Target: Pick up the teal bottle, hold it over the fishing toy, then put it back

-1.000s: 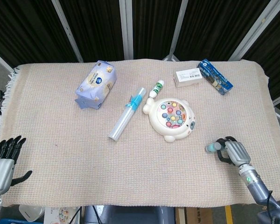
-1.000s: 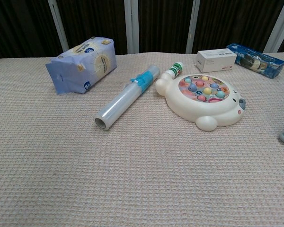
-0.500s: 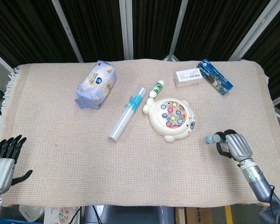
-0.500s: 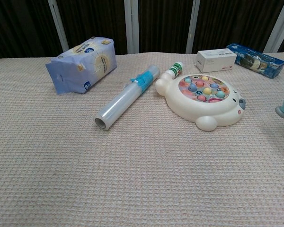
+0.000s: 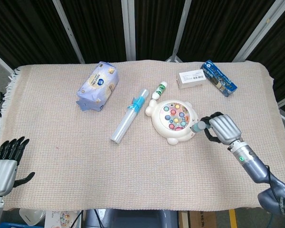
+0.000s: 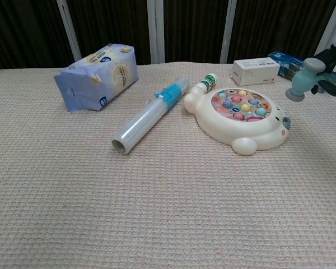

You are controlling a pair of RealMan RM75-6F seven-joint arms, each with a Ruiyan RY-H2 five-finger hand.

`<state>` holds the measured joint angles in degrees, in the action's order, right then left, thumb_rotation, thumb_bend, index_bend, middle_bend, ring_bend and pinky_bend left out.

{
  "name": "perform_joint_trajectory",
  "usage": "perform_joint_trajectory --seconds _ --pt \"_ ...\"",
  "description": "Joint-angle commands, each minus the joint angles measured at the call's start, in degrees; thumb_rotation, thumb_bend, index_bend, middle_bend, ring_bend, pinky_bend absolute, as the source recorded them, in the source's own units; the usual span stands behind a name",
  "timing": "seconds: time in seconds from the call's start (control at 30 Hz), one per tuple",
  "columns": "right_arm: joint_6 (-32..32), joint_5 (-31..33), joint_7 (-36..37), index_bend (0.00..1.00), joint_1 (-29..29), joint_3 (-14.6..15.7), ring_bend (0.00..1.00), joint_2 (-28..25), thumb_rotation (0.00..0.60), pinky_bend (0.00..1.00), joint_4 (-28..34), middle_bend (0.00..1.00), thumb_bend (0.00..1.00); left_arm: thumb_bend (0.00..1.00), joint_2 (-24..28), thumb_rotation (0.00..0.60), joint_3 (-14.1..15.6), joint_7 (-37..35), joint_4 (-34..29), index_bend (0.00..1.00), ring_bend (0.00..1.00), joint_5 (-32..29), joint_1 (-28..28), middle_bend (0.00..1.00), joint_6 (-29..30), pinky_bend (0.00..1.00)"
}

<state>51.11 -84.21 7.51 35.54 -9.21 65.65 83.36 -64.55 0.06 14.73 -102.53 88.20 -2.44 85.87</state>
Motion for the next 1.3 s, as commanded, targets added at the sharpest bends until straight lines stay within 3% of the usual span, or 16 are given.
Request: perform_joint_trajectory --seconds 0.03,0.23,0.47,1.07,1.3 --pt "-7.8 5.8 -6.0 0.88 5.4 -2.5 0.52 -2.4 0.6 0.31 3.0 0.73 0.65 0.16 0.0 0.6 -0.1 0.0 0.1 0.0 0.0 -0.3 -0.1 0.0 -0.2 0.0" --pt "-16.7 14.9 -15.3 0.88 11.5 -2.9 0.52 -1.3 0.6 0.31 1.8 0.73 0.65 0.16 -0.2 0.6 -0.3 -0.1 0.3 0.0 0.0 -1.2 -0.5 0.0 -1.0 0.0" --pt "-20.6 24.7 -23.0 0.89 16.7 -1.6 0.53 0.3 0.6 0.31 -0.2 0.74 0.65 0.16 -0.3 0.6 -0.6 -0.1 0.5 0.0 0.0 -2.4 -0.8 0.0 -1.8 0.0" --pt "-20.4 40.4 -33.3 0.9 23.8 6.6 0.53 5.3 0.6 0.31 -4.0 0.75 0.65 0.16 -1.0 0.6 -1.1 -1.1 1.8 0.0 0.0 -4.3 -2.1 0.0 -3.9 0.0" --pt "-17.7 42.9 -34.4 0.91 24.8 7.7 0.54 4.1 0.6 0.31 -1.6 0.75 0.65 0.16 -1.1 0.6 -1.1 -1.6 2.3 0.0 0.0 -4.2 -2.2 0.0 -3.9 0.0"
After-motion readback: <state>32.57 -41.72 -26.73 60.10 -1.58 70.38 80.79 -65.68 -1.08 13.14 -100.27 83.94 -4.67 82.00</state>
